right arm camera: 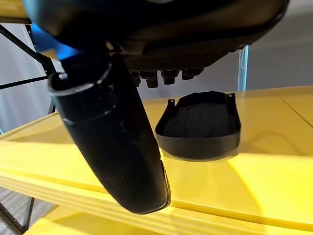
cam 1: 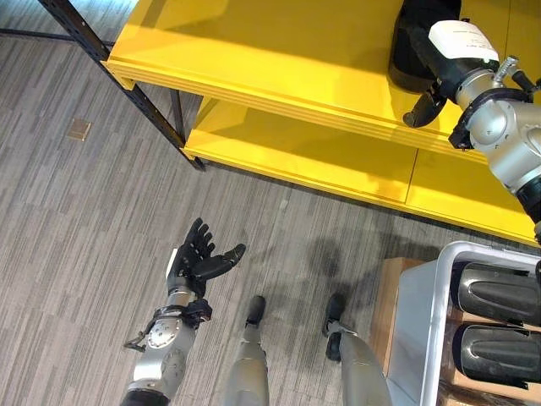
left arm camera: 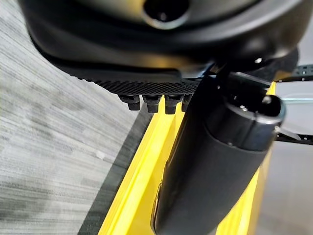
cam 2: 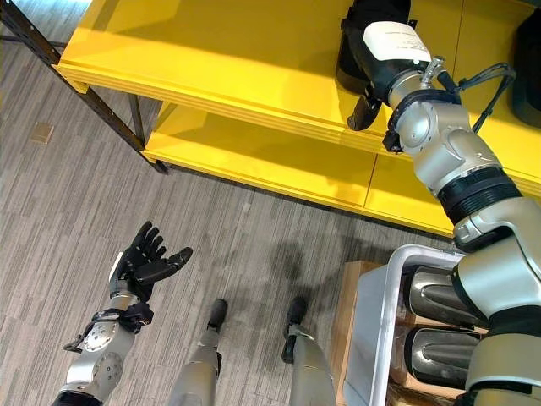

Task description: Move parts from the plastic box to the shelf.

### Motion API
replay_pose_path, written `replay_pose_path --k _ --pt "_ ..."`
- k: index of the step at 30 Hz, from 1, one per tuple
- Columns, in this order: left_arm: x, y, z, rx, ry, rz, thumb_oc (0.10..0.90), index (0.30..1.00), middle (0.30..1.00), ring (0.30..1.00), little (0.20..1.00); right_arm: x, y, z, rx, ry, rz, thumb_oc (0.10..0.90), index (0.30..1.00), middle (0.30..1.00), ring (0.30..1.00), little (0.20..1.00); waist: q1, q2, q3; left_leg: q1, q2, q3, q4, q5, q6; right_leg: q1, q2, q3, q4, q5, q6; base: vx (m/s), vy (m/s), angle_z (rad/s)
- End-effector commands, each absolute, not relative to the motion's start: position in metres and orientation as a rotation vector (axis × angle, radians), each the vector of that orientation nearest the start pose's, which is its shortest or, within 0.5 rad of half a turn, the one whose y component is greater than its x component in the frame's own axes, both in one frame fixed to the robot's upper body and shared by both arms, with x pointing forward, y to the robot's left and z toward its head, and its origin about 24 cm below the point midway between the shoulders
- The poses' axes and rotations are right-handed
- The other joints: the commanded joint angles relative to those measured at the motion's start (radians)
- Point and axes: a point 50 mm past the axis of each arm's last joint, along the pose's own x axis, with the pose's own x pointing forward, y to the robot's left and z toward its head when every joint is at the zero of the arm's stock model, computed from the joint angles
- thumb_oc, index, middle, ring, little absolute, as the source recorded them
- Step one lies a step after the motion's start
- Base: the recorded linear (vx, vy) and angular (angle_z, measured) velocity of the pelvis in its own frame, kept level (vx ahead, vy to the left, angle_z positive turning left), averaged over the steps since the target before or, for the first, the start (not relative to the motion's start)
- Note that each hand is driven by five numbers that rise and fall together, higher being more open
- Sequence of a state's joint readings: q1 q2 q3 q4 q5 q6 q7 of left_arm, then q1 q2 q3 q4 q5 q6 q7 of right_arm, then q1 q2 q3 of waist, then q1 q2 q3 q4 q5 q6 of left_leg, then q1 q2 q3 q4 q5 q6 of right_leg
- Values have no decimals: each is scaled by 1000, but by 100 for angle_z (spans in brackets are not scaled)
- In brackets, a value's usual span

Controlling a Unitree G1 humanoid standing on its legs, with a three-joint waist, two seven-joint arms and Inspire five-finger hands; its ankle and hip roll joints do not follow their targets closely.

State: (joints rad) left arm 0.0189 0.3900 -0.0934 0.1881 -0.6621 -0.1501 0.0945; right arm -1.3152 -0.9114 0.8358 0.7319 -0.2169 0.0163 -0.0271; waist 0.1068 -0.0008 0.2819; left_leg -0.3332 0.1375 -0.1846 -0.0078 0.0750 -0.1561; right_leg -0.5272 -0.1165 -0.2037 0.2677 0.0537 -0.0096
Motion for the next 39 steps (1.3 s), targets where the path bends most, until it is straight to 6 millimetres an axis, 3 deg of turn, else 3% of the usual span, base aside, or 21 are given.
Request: replay_pose_path --k 1,9,11,17,20,24,25,27,31,34,36,38,39 --pt "244 231 45 -181 -30 50 900 1000 1000 1000 1000 383 -238 324 -1468 -377 -200 900 1000 1000 1000 1000 -3 -35 -101 259 88 49 -80 9 9 42 -93 98 -89 86 158 28 75 -6" --pt "241 231 39 -144 6 28 900 1000 1000 1000 1000 376 -236 295 -1377 -388 -113 900 1000 1000 1000 1000 -30 -42 -131 324 63 63 -80 -50 32 138 -110 104 -151 110 171 24 64 -2" --pt "239 230 36 -140 23 31 900 1000 1000 1000 1000 370 -234 272 -1273 -394 -60 900 1000 1000 1000 1000 -45 -42 -146 353 51 71 -80 -77 43 175 -115 106 -176 121 177 34 90 -2" --pt "231 231 27 -132 55 54 900 1000 1000 1000 1000 339 -226 220 -971 -432 55 900 1000 1000 1000 1000 -73 -49 -177 411 26 89 -80 -133 65 232 -129 114 -220 149 199 16 69 -12" --pt "229 232 24 -135 63 67 900 1000 1000 1000 1000 329 -224 208 -896 -438 81 900 1000 1000 1000 1000 -78 -53 -182 423 20 97 -80 -144 69 239 -133 119 -225 155 207 -8 39 -19" --pt "224 234 15 -146 94 103 900 1000 1000 1000 1000 306 -227 181 -688 -431 68 900 1000 1000 1000 1000 -99 -50 -198 453 9 109 -80 -163 78 262 -141 133 -235 161 218 14 56 -9" --pt "221 234 11 -147 108 112 900 1000 1000 1000 1000 296 -227 169 -568 -430 48 900 1000 1000 1000 1000 -110 -48 -207 464 3 111 -80 -170 81 269 -143 138 -242 170 223 5 66 -10" --pt "219 232 6 -149 125 124 900 1000 1000 1000 1000 286 -225 143 -415 -371 49 900 1000 1000 1000 1000 -124 -45 -212 476 -4 122 -80 -178 84 273 -146 145 -248 183 231 -17 60 -8" --pt "212 235 0 -144 144 153 900 1000 1000 1000 1000 268 -223 124 -332 -329 53 900 1000 1000 1000 1000 -140 -42 -219 491 -10 131 -80 -187 88 278 -148 150 -255 194 237 -16 42 -20" --pt "201 237 -7 -164 167 195 900 1000 1000 1000 1000 245 -222 95 -142 -248 60 900 1000 1000 1000 1000 -166 -42 -220 507 -17 145 -80 -197 92 284 -151 159 -265 215 244 -26 56 -9" --pt "198 239 -10 -158 176 208 900 1000 1000 1000 1000 236 -223 82 -105 -201 52 900 1000 1000 1000 1000 -176 -44 -220 514 -23 151 -80 -203 94 290 -154 166 -276 229 249 -32 73 -16" --pt "194 242 -14 -144 191 238 900 1000 1000 1000 1000 221 -221 54 62 -105 10 900 1000 1000 1000 1000 -190 -49 -221 530 -37 166 -80 -210 101 304 -165 177 -300 255 255 -43 126 -16" --pt "192 243 -14 -143 192 246 900 1000 1000 1000 1000 219 -221 54 58 -107 10 900 1000 1000 1000 1000 -191 -49 -221 533 -42 169 -80 -213 103 307 -170 180 -306 263 258 -29 86 -5"
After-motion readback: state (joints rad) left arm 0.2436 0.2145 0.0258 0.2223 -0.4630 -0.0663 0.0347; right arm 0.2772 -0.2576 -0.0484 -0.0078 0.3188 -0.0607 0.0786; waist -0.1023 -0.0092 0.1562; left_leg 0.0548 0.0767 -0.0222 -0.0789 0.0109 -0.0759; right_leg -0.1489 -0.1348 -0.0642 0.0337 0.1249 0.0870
